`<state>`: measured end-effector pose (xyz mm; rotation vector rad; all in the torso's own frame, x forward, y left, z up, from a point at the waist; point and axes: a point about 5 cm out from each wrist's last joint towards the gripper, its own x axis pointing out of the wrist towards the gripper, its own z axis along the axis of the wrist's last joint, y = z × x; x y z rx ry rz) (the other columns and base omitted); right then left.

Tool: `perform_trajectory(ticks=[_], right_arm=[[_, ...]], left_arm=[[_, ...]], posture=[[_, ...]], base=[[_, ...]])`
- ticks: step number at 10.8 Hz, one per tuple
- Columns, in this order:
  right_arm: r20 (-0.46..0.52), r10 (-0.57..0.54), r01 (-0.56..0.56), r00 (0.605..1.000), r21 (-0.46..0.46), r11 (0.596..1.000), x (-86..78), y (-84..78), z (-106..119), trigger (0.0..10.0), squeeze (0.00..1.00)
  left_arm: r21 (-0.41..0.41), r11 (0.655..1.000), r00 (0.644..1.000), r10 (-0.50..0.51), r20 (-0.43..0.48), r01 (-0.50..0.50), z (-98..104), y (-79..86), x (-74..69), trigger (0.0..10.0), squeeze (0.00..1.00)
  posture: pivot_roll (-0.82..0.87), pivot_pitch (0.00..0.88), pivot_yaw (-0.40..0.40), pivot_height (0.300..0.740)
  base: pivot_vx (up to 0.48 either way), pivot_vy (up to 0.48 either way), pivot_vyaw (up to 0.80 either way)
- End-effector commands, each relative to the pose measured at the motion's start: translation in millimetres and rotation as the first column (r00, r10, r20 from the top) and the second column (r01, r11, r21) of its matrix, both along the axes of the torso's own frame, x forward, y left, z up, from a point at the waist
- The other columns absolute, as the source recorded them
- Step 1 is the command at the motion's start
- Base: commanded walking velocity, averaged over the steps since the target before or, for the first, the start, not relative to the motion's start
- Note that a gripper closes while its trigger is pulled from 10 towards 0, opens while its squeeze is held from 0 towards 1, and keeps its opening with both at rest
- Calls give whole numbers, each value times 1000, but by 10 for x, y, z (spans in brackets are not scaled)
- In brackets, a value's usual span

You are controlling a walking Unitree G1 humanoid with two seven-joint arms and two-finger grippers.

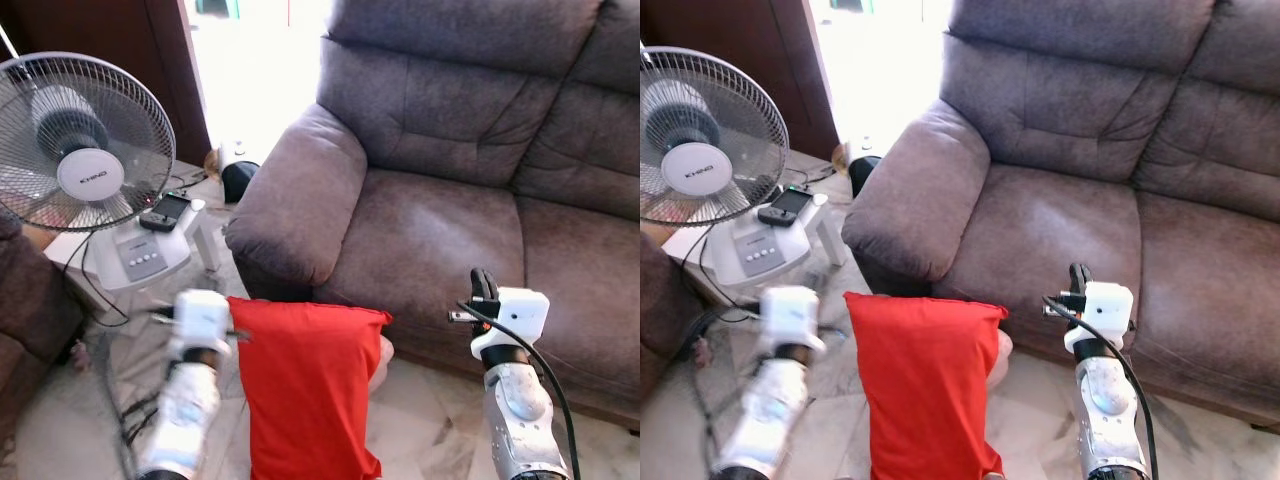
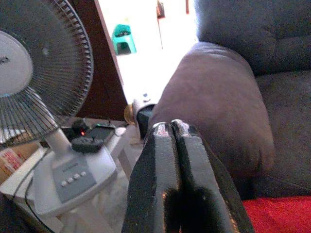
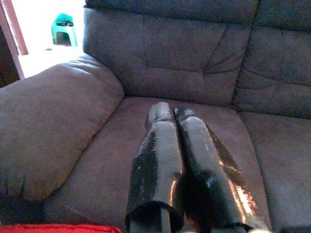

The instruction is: Move the pillow to the sofa from floor

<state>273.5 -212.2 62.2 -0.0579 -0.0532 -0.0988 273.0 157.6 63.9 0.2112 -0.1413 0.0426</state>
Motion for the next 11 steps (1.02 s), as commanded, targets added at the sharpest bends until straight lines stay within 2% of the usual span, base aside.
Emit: perform_trajectory(ticks=[1,2,3,5,8,9,11], right_arm=[[-37,-16,16,999,12,1000,-17,-34,-50,10000,0],[-37,-22,23,999,25,999,32,17,-36,10000,0],[-39,-40,43,998,76,996,124,133,-36,10000,0],[-37,43,-39,998,103,994,208,327,-26,10000,0],[-43,27,-24,999,69,997,265,308,9,10000,0],[-67,36,-33,997,49,998,261,311,-25,10000,0],[-55,41,-40,998,30,999,246,254,8,10000,0]], left_arm=[[10,1000,1000,24,-15,-24,6,54,5,10000,0],[17,999,999,40,-22,-39,40,126,55,10000,0],[33,999,999,40,2,-40,175,249,178,10000,0],[12,995,995,95,34,-96,315,374,297,10000,0],[-6,997,997,81,17,-81,302,353,318,10000,0],[-14,997,997,81,9,-81,283,346,330,10000,0],[-19,998,998,65,8,-65,268,291,299,10000,0]], posture=[[81,17,-40,740],[97,0,-2,740],[112,0,-1,740],[109,0,3,740],[72,0,15,740],[61,0,10,740],[62,1,-14,740]], base=[[0,0,0],[0,0,0],[0,0,0],[0,0,0],[0,0,0],[0,0,0],[0,0,0]])
